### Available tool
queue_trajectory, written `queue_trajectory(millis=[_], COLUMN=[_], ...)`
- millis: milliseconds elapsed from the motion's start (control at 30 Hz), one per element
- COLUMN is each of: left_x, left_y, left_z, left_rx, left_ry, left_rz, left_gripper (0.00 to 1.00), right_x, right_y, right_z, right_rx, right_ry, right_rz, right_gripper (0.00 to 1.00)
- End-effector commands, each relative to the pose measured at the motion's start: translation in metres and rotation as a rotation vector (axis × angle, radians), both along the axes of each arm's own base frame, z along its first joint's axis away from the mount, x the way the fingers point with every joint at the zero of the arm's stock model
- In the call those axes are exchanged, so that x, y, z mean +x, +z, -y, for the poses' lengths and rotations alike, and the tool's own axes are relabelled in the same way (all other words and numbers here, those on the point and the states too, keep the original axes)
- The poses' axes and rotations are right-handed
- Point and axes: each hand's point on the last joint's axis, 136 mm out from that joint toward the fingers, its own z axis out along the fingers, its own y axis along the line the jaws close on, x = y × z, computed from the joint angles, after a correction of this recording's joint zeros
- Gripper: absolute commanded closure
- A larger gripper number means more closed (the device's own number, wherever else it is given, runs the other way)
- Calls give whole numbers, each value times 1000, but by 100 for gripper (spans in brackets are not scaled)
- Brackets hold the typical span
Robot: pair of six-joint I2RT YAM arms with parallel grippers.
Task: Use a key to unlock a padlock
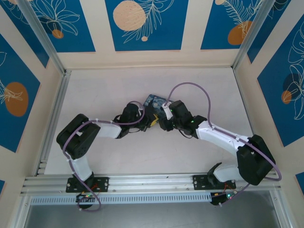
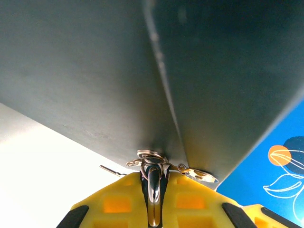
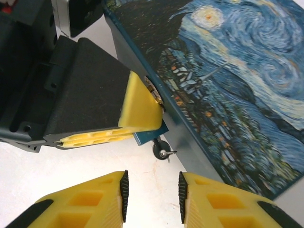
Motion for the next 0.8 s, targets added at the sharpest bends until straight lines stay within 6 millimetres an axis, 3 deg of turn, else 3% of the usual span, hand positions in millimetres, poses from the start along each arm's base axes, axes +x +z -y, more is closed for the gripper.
queue_trajectory(millis=[0,233,767], left_x=[0,-1,-2], left_y=[29,34,46], left_z=[8,10,11], left_rx=[-64,-71,-87], left_ry=[-34,-42,-51], left_rz=[19,14,23], left_gripper=[100,100,100], right_x=[8,12,20], right_y=[6,-7,-28], right_z=[-7,-14,-10], right_rx=[-41,-92,-169], right_ry=[24,38,22], right_rz=[47,38,28], right_gripper=[64,66,69])
